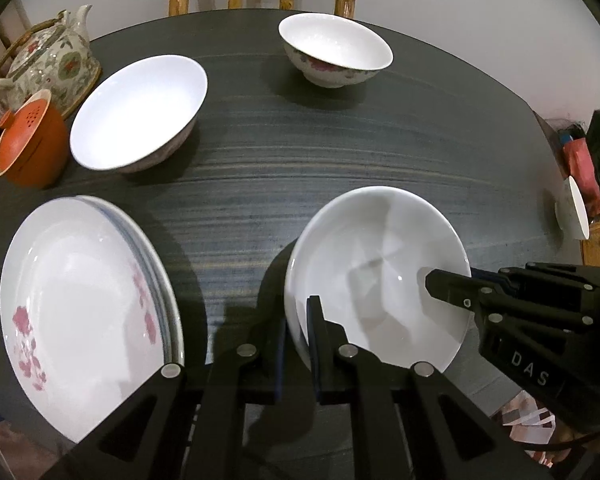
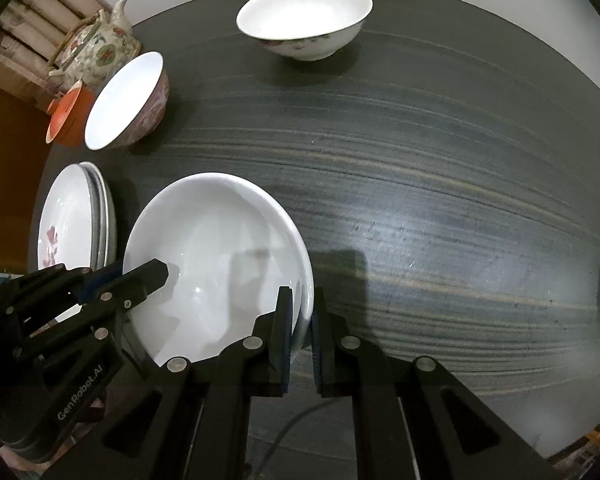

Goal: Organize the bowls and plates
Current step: 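Carry the white bowl with the right tool toward the plate stack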

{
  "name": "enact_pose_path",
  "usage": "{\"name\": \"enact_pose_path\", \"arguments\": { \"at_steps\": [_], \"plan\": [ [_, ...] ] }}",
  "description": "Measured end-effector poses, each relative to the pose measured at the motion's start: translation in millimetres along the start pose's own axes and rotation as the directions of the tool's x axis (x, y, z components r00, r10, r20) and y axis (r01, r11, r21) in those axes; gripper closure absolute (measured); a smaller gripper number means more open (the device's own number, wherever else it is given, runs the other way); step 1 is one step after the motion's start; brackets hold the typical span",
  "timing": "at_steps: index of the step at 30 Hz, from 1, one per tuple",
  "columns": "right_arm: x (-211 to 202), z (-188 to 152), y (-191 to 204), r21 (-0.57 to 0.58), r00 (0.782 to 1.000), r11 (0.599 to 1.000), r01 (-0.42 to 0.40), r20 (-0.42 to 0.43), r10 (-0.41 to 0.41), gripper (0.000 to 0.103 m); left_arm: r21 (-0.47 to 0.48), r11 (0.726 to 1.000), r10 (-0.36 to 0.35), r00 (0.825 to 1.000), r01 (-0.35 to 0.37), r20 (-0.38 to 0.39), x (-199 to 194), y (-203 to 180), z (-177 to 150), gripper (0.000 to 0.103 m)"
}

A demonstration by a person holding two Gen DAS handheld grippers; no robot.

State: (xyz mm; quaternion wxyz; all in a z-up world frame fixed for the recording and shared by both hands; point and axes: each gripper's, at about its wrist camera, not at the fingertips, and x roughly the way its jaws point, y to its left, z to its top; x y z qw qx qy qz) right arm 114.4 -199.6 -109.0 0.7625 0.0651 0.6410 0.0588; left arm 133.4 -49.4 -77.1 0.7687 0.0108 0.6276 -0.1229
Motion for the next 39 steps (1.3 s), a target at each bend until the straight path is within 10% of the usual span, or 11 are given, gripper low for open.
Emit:
{"name": "enact_pose_path", "arguments": {
  "at_steps": [39],
  "plan": [
    [-7.3,-65.9,27.7,-0.01,0.999,1.0,0.007,-0.036,-0.007,0.092,0.045,0.998,0.041,0.999,-0.04,-0.005,-13.2,-7.6,-45.5,0.094]
  ]
}}
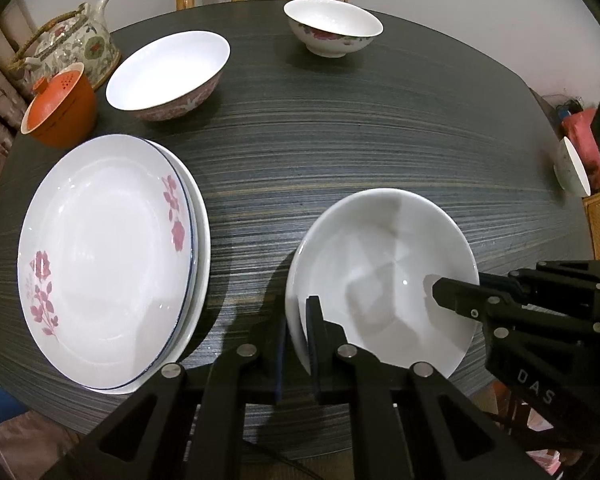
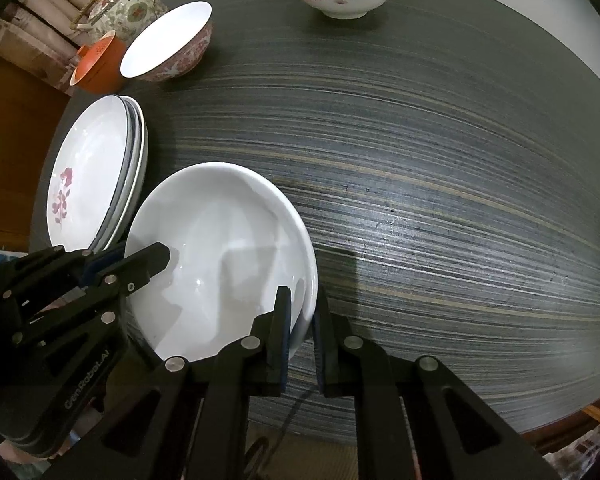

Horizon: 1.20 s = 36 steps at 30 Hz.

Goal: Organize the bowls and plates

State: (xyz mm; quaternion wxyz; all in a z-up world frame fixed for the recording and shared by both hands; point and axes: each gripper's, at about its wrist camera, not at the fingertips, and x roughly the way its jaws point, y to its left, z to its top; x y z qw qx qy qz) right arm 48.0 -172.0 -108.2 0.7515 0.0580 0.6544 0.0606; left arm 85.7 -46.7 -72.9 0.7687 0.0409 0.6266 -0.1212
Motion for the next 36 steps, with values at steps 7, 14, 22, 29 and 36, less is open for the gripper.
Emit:
{"name": "enact_pose_path", "arguments": {
  "at_steps": [7,14,22,29,36],
  "plan": [
    [2.7,1.7,1.9,0.001,1.0,1.0,-0.014,-0.004,0.014,0.091,0.006,1.0,0.007,1.0,-0.007,0.008,-0.8,-0.9,-0.3,0.094],
    [0.3,-1.0,1.1,-0.014,1.0,1.0,-0.005,0.006,0.005,0.091,0.015,1.0,0.022,0.999,-0.023,0.035,-6.8,-3.3,1.7,0.094],
    [-16.3,4.6,3.0,-0.039,0.999,0.999,0.015,0.049,-0.013,0.079,0.02,1.0,0.016,0.999,-0.016,0.037,-12.3,-2.3,4.0,0.093],
    [-30.9,12.3,1.6,-0.066,0.995,0.997,0.033,0.093,-0.027,0.076,0.055,0.997,0.043,0.993,-0.05,0.112,-34.0,-1.4,9.4,0.092],
    [-54.9,27.2,-10.0,-0.058,0.989,0.998,0.038,0.148,-0.029,0.076,0.003,0.998,0.066,0.98,-0.067,0.189,-65.7,18.3,32.7,0.091]
  ]
}}
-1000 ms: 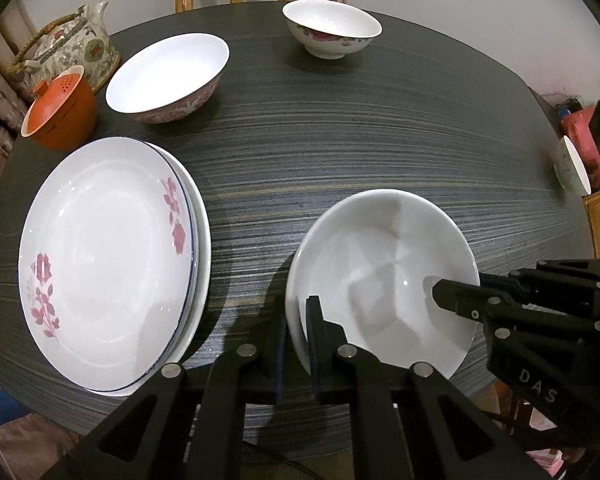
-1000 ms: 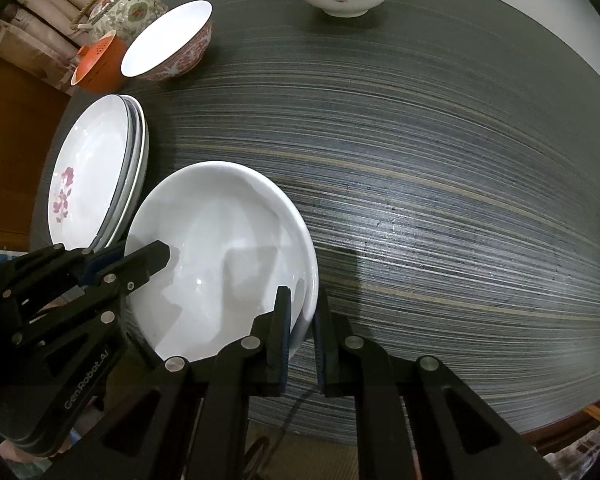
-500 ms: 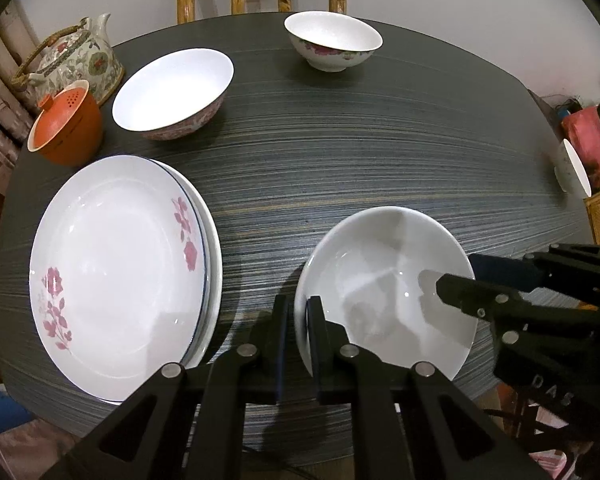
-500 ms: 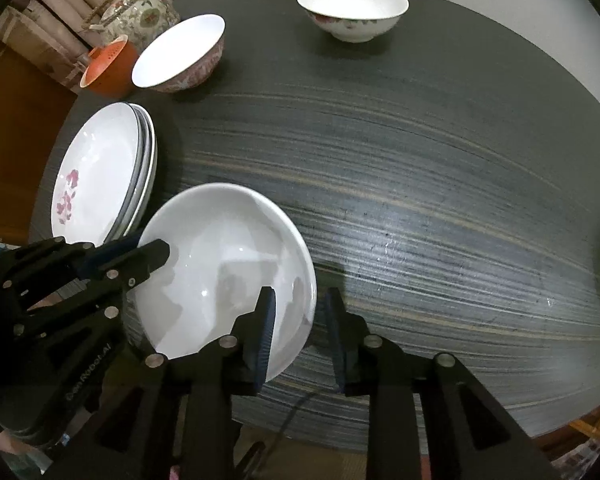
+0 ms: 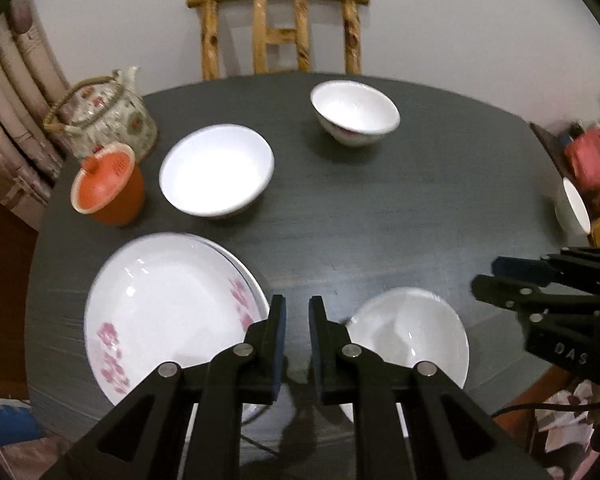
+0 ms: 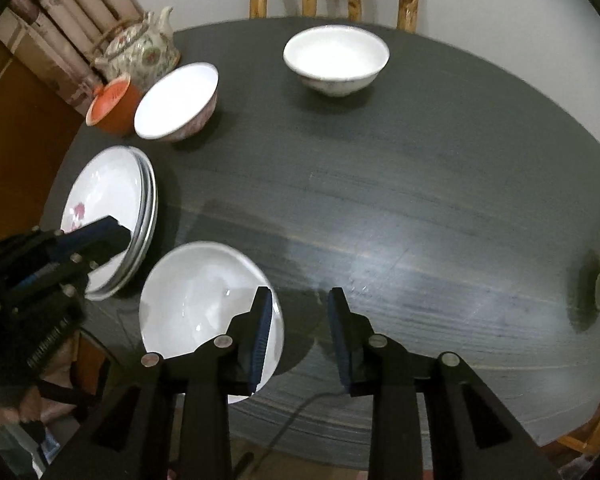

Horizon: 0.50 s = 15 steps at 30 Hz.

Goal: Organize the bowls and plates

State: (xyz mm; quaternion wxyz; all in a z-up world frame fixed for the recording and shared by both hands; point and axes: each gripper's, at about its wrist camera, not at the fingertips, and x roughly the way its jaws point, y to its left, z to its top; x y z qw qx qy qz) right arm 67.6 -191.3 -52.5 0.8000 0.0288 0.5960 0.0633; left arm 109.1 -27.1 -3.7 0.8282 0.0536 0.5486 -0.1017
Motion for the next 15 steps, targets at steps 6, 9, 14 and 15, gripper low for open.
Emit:
{"name": "enact_pose_path", "arguments": {
  "at_steps": [6,9,14,15],
  "plan": [
    [-19.5,26.5,-18.7,-0.006,0.999,1.0,0.025,0.04,-0.024,0.076,-0.046,0.999,-0.01,1.0,0.011,0.019,-10.3,17.6,34.3,0.091],
    [-23.7,41.8,-28.6,-0.009,0.999,1.0,0.026,0.036,-0.026,0.076,-0.066,0.997,-0.031,1.0,0.031,0.005,-9.5,22.6,52.6,0.091],
    [-24.8,73.6,-42.6,-0.032,0.999,0.999,0.037,0.041,-0.036,0.076,-0.091,0.995,-0.036,0.999,0.036,-0.002,3.1,28.4,91.3,0.091],
    [-24.5,80.0,-47.0,-0.03,0.998,0.999,0.041,0.047,-0.04,0.076,-0.094,0.995,-0.044,0.999,0.044,-0.004,6.7,28.1,98.0,0.091]
  ]
}}
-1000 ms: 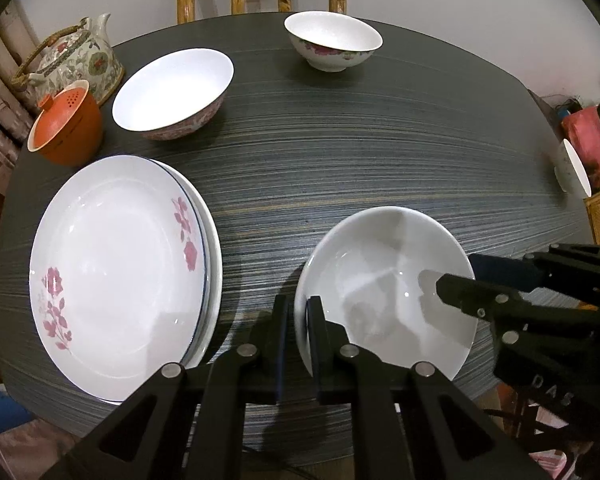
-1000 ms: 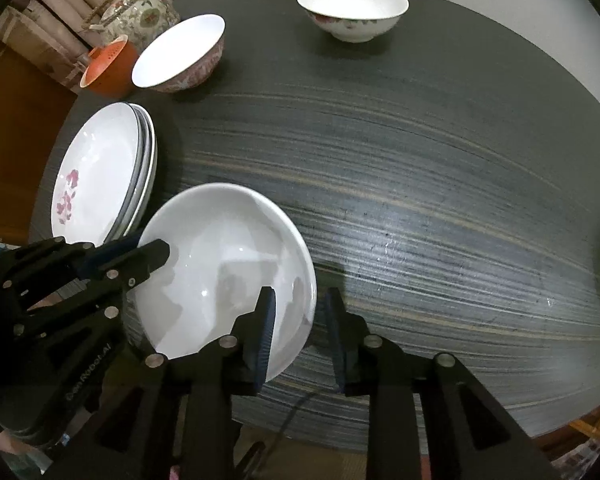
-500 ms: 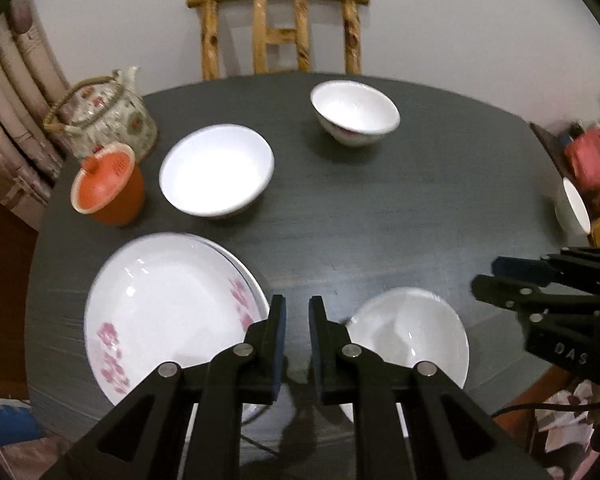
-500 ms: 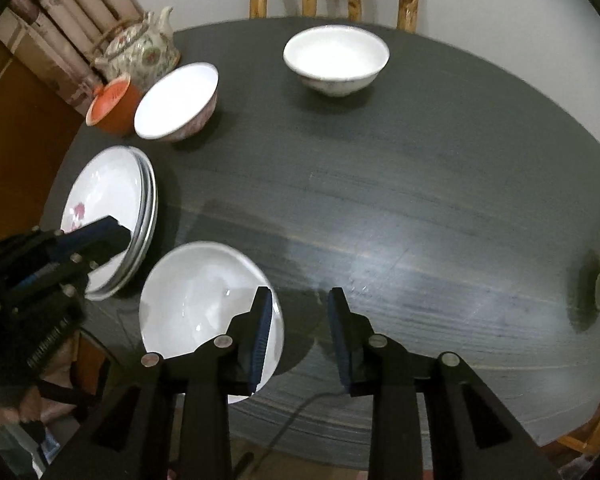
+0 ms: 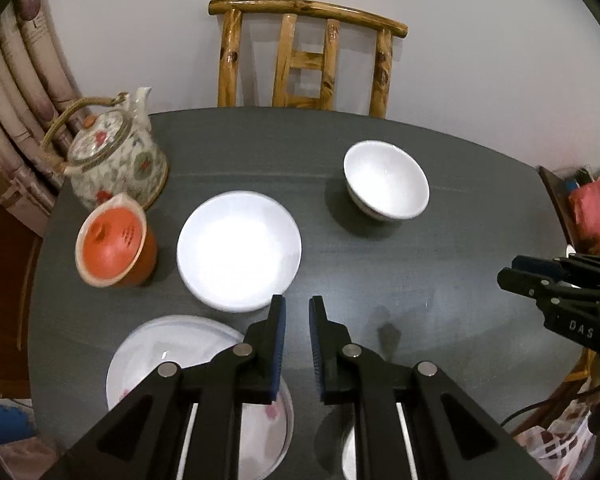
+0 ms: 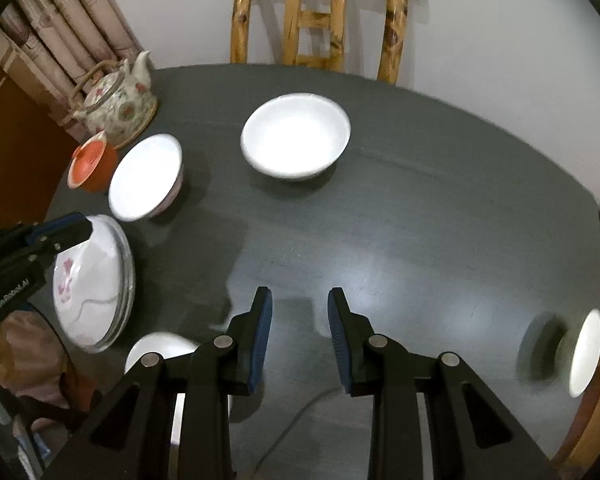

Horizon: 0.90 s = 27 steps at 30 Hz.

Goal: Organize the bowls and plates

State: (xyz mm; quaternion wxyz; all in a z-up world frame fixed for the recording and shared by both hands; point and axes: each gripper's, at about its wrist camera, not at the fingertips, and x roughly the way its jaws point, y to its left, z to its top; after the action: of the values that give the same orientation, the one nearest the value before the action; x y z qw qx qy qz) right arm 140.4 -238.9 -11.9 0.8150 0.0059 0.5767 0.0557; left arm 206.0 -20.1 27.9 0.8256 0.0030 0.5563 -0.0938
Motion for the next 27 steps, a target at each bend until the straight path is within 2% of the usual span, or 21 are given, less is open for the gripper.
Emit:
{"name": "enact_pose_path", "arguments": {
  "at_steps": [5,16,21,27],
  "plan": [
    [19.9,33.5,-18.9,0.043,1.0,0.999,-0.023,-0.008,0.023,0.076,-0.02,1.0,-0.021,1.0,0.021,-0.016,21.8,-6.9,28.7,0.091],
    [68.2,93.6,-40.9,0.113,0.997,0.992,-0.063,-0.029,0.067,0.076,-0.04,0.999,-0.013,0.999,0.011,-0.042,78.9,-24.9,89.1,0.091],
    [87.3,111.6,-48.1,0.124,0.996,0.99,-0.064,-0.047,0.07,0.076,-0.039,0.999,-0.015,0.997,0.012,-0.077,105.4,-36.5,108.1,0.091],
    [108.2,126.1,-51.4,0.123,0.994,0.99,-0.074,-0.066,0.083,0.076,-0.038,0.999,-0.029,0.992,0.024,-0.119,133.0,-43.3,114.9,0.091]
  ]
}}
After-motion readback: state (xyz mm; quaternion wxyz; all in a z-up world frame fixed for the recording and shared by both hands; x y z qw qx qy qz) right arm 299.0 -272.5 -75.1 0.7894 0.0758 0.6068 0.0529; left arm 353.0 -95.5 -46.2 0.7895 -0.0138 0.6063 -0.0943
